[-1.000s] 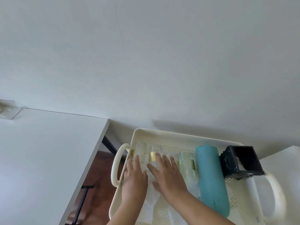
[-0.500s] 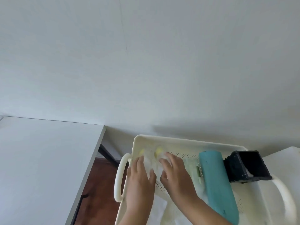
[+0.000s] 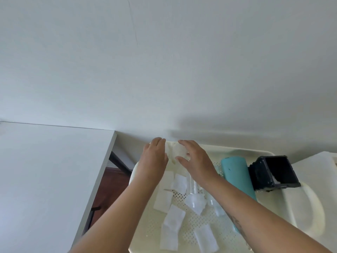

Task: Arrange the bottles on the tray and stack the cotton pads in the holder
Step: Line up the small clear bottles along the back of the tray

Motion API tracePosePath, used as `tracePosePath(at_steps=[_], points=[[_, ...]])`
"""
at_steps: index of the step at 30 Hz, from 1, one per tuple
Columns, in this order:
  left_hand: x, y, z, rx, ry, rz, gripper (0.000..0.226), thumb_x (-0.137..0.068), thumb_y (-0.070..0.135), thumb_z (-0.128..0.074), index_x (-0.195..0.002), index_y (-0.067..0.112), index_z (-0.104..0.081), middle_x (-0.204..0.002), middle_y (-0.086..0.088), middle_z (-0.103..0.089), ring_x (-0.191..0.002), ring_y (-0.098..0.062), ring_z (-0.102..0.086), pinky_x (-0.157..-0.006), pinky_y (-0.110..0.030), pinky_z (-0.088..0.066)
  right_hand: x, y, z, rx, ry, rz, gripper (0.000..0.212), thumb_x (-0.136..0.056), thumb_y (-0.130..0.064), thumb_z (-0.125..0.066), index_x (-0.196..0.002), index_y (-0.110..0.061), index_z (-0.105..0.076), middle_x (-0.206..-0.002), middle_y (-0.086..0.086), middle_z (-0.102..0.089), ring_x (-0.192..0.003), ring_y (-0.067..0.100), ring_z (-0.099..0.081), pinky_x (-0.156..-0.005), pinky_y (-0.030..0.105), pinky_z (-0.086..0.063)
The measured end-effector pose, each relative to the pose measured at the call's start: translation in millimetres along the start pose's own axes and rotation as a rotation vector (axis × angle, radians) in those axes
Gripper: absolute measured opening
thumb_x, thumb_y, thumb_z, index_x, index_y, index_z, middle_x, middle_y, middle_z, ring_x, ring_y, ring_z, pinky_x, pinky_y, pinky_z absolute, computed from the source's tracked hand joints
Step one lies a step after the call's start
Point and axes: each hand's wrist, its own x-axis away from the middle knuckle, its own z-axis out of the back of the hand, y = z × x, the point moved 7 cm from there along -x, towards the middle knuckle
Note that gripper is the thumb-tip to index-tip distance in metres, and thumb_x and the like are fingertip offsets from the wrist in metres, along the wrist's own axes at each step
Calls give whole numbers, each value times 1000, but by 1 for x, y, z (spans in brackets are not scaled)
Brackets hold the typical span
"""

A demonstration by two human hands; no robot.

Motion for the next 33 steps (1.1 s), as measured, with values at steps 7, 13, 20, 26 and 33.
tracePosePath(at_steps=[7,13,20,26,33], points=[[-7,-13,12,-36,-90,-100,50,-94,14,-61,-142,14,-46,-147,0,-48,-131,-22,-47,-105,-32,-40,-3,-3,-6,-39,2,-18,54,-88,-17,-69,-138,-18,-50,-134,-1,-53,-115,17,-57,-99,37,-50],[-2,-9,16,-31,-78,-118,52,-93,17,-63,-142,14,-45,-147,-1,-47,-132,-21,-46,-105,-34,-42,2,-3,-4,-62,27,-26,53,-88,-19,-68,-138,-20,-49,-135,-4,-53,-117,15,-56,-99,37,-50],[25,12,35,64,108,-202,39,-90,16,-66,-128,13,-58,-124,-1,-62,-113,-22,-56,-88,-34,-51,27,8,34,-230,158,-124,49,-88,-22,-69,-134,-23,-52,-127,-13,-52,-109,-10,-50,-83,4,-45],[50,26,20,170,130,-145,31,-90,23,-66,-120,21,-62,-114,9,-66,-102,-10,-60,-68,-12,-41,70,27,59,-224,226,-189,36,-91,-19,-65,-126,-23,-58,-123,-10,-56,-110,-2,-55,-93,16,-49],[79,34,-32,407,3,13,32,-87,30,-70,-117,28,-60,-108,16,-61,-90,7,-57,-71,-6,-44,118,46,54,-147,274,-267,40,-92,-19,-62,-131,-22,-54,-117,-9,-56,-110,12,-56,-96,29,-48]])
